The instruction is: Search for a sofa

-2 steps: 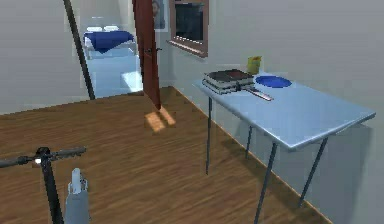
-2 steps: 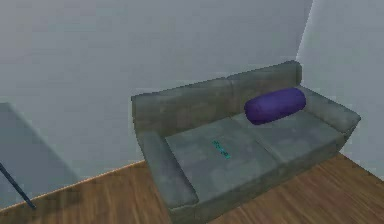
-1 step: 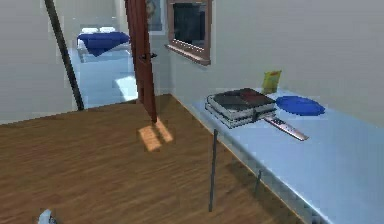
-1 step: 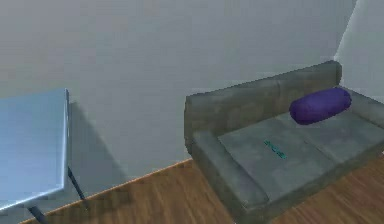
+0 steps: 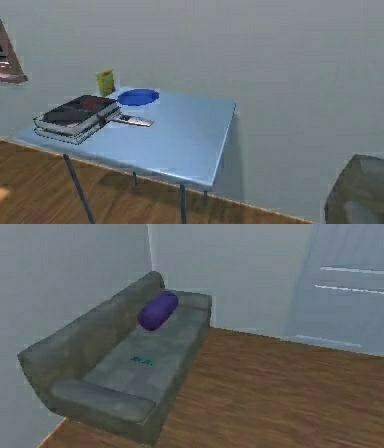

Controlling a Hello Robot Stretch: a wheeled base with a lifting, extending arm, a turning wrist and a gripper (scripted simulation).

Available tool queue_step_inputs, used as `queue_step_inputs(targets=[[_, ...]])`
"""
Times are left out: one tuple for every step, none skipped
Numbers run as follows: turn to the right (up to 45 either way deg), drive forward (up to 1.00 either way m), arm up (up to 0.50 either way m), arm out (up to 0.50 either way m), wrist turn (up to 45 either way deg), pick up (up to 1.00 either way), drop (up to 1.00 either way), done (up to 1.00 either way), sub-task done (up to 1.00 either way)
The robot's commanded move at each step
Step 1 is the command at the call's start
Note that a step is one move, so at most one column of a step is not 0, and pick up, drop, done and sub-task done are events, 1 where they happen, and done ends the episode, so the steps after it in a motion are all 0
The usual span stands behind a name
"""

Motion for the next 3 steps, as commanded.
queue_step_inputs(targets=[[45.0,0.00,0.00,0.00,0.0,0.00,0.00,0.00,0.00],[33.0,0.00,0.00,0.00,0.0,0.00,0.00,0.00,0.00],[0.0,0.00,0.00,0.00,0.0,0.00,0.00,1.00,0.00]])
